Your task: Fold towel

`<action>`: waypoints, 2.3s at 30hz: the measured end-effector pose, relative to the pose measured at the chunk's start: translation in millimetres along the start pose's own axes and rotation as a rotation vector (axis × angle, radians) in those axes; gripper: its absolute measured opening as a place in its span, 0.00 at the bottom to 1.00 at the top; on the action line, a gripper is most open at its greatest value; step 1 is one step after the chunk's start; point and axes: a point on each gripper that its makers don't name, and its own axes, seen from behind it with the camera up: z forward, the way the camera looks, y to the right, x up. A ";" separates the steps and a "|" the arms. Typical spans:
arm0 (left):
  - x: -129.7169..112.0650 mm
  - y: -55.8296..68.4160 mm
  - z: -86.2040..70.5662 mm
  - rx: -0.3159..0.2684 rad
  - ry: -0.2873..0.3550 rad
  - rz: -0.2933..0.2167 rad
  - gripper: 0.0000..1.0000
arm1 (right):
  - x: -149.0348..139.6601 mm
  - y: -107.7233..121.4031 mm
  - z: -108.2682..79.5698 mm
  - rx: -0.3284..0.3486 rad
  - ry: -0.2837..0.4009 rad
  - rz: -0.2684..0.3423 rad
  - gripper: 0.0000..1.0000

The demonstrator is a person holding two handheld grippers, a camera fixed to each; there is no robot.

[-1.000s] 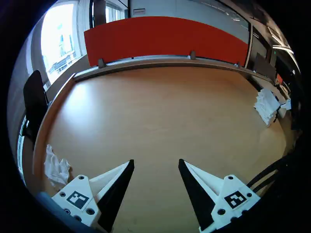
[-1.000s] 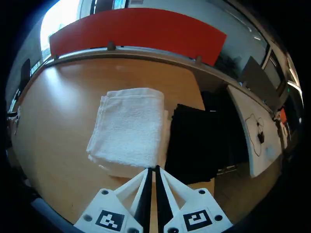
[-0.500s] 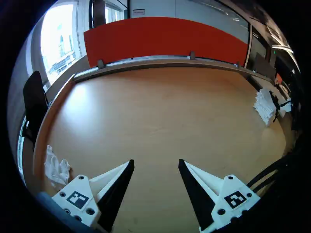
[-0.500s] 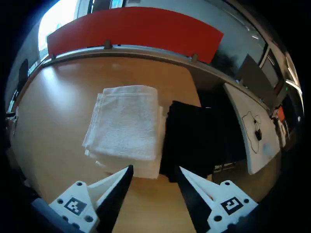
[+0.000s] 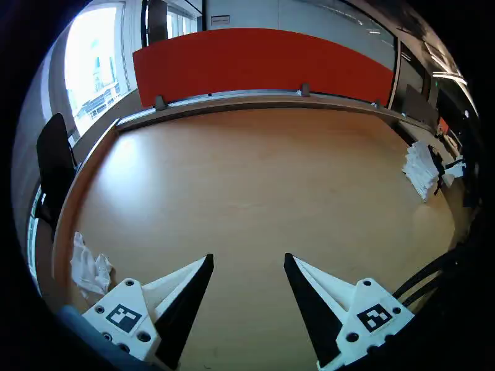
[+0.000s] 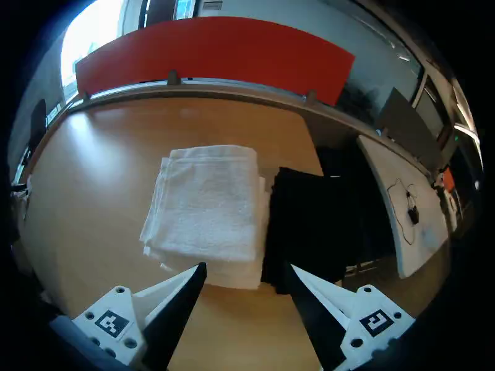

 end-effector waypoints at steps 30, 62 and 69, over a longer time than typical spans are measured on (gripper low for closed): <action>18.4 -12.7 -8.7 0.037 0.068 -0.048 0.84 | 52.5 -49.5 -12.8 0.027 0.206 0.174 0.95; 83.3 -32.5 -27.6 0.104 0.318 -0.146 0.84 | 152.5 -93.7 -63.1 -0.004 0.649 0.273 0.95; 94.6 -31.6 -31.3 0.102 0.362 -0.158 0.84 | 161.1 -95.6 -84.5 -0.016 0.740 0.271 0.95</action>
